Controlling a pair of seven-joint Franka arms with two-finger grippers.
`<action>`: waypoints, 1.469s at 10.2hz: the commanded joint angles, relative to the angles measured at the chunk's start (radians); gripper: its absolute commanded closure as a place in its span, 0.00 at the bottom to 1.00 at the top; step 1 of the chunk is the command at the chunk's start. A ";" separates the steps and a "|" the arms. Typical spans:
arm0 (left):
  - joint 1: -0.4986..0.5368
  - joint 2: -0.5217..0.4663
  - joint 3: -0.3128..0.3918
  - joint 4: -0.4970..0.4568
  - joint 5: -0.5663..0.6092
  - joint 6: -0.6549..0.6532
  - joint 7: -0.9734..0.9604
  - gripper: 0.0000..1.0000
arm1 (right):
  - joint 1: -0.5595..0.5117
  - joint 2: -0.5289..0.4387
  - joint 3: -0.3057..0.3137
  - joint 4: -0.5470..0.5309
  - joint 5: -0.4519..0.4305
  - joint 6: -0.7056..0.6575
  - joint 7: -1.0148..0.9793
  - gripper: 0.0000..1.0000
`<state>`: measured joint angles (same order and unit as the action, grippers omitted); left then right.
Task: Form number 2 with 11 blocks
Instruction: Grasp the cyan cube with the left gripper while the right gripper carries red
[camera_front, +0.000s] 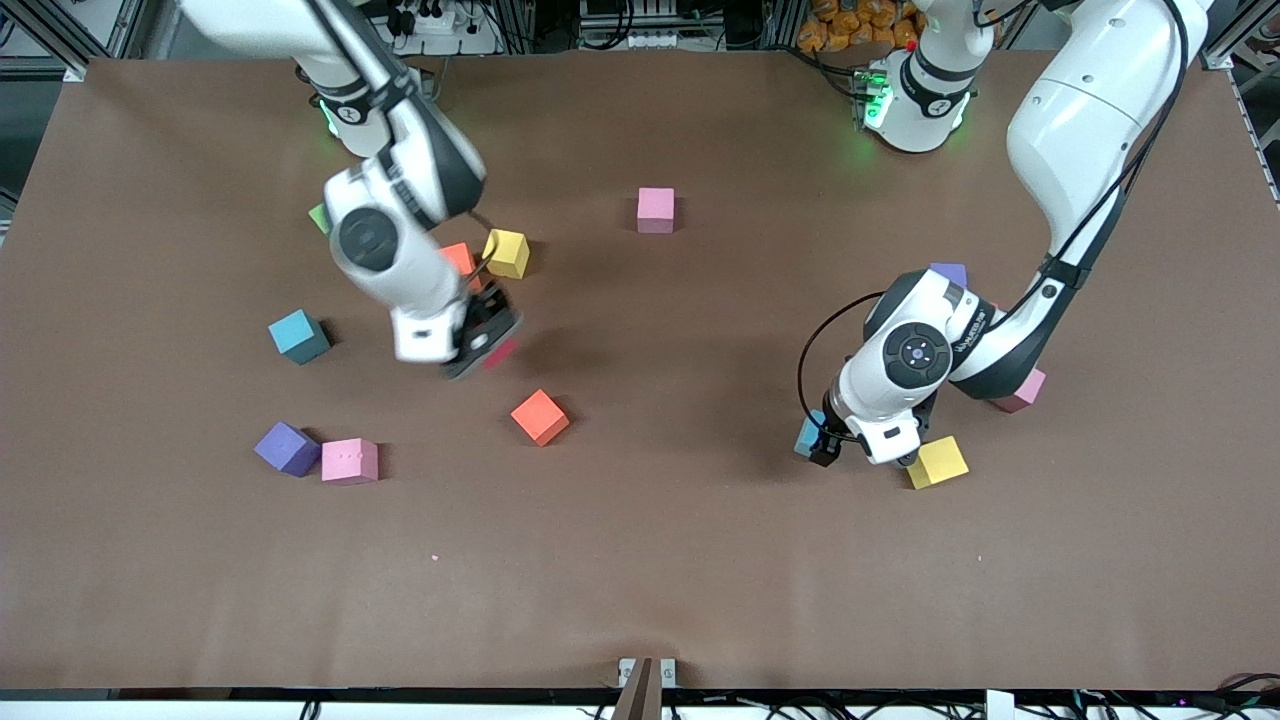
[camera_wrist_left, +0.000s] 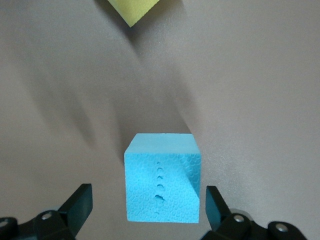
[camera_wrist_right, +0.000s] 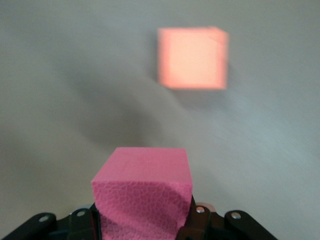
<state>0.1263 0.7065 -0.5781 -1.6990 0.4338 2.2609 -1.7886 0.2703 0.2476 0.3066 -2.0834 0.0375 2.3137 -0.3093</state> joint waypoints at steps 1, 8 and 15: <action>-0.031 0.008 0.027 0.019 0.025 -0.015 -0.032 0.00 | 0.120 -0.051 0.026 -0.020 -0.034 -0.048 -0.011 0.71; -0.145 0.053 0.149 0.044 0.020 -0.009 -0.040 0.57 | 0.406 0.097 0.037 -0.030 -0.294 0.064 -0.008 0.72; -0.109 -0.005 0.146 0.050 -0.018 -0.058 -0.045 1.00 | 0.396 0.119 0.095 -0.110 -0.292 0.099 -0.016 0.73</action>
<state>0.0103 0.7285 -0.4290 -1.6372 0.4306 2.2285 -1.8123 0.6858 0.3869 0.3646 -2.1515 -0.2383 2.4017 -0.3240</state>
